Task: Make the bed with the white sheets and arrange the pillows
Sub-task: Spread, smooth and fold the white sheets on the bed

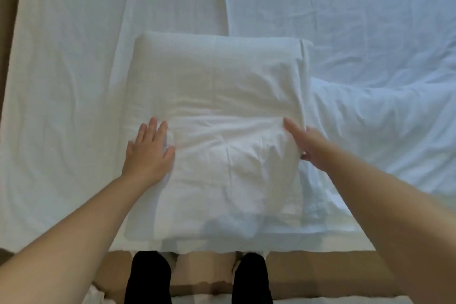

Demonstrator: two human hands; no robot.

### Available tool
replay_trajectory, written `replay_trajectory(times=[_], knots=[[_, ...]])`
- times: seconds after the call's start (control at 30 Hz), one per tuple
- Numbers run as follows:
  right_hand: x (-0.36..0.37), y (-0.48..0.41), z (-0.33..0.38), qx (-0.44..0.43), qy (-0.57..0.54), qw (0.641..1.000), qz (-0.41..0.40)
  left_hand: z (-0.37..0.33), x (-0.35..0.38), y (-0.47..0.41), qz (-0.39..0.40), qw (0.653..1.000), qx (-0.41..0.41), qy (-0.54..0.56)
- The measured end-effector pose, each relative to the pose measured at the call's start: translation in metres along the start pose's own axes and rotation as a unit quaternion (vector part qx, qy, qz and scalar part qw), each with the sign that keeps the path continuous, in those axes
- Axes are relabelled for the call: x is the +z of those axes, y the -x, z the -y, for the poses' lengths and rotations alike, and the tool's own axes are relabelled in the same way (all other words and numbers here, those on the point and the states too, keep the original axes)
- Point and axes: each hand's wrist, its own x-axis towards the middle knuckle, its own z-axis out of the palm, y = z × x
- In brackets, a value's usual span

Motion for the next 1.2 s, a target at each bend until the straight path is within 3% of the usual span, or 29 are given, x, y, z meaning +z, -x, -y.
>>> replay_trajectory(times=[0.1, 0.2, 0.3, 0.4, 0.53, 0.7, 0.77, 0.8, 0.87, 0.9, 0.93, 0.97, 1.0, 1.07, 1.13, 1.2], knots=[[0.012, 0.033, -0.056, 0.069, 0.097, 0.975, 0.189, 0.010, 0.016, 0.025, 0.020, 0.996, -0.063, 0.052], [0.035, 0.052, -0.104, 0.100, 0.067, 0.961, 0.247, 0.014, 0.037, 0.055, 0.018, 0.995, -0.079, 0.056], [0.067, 0.069, -0.120, 0.046, 0.035, 0.968, 0.243, 0.006, 0.052, 0.080, 0.015, 0.994, -0.096, 0.055], [0.036, 0.084, -0.104, 0.014, 0.118, 0.965, 0.236, -0.005, 0.059, 0.103, 0.004, 0.989, -0.124, 0.074], [-0.050, 0.078, -0.084, -0.023, 0.185, 0.982, 0.012, -0.018, 0.077, 0.128, 0.002, 0.987, -0.125, 0.102], [-0.025, 0.068, -0.104, 0.025, 0.211, 0.972, 0.099, -0.029, 0.099, 0.135, -0.040, 0.955, -0.220, 0.194], [-0.020, 0.056, -0.118, -0.005, 0.187, 0.981, 0.054, -0.027, 0.105, 0.136, -0.091, 0.906, -0.317, 0.265], [-0.020, 0.051, -0.126, -0.015, 0.168, 0.985, 0.033, -0.026, 0.107, 0.135, -0.110, 0.851, -0.393, 0.331], [-0.019, 0.045, -0.138, -0.033, 0.142, 0.989, 0.019, -0.030, 0.109, 0.133, -0.093, 0.650, -0.525, 0.541], [-0.018, 0.042, -0.142, -0.039, 0.131, 0.991, 0.011, -0.038, 0.111, 0.133, -0.061, 0.556, -0.527, 0.639], [-0.017, 0.040, -0.145, -0.048, 0.111, 0.993, -0.013, -0.050, 0.114, 0.132, -0.031, 0.488, -0.483, 0.726], [-0.016, 0.038, -0.147, -0.050, 0.098, 0.992, -0.056, -0.065, 0.119, 0.131, 0.000, 0.447, -0.423, 0.789], [-0.017, 0.036, -0.149, -0.045, 0.083, 0.990, -0.107, -0.084, 0.122, 0.130, 0.020, 0.423, -0.361, 0.831], [-0.022, 0.029, -0.149, -0.027, 0.029, 0.985, -0.167, -0.123, 0.122, 0.129, 0.053, 0.416, -0.300, 0.857], [-0.025, 0.027, -0.148, 0.021, -0.018, 0.991, -0.130, -0.152, 0.119, 0.130, 0.064, 0.417, -0.274, 0.864], [-0.028, 0.027, -0.148, 0.052, 0.008, 0.996, -0.075, -0.161, 0.120, 0.126, 0.048, 0.402, -0.268, 0.874]])
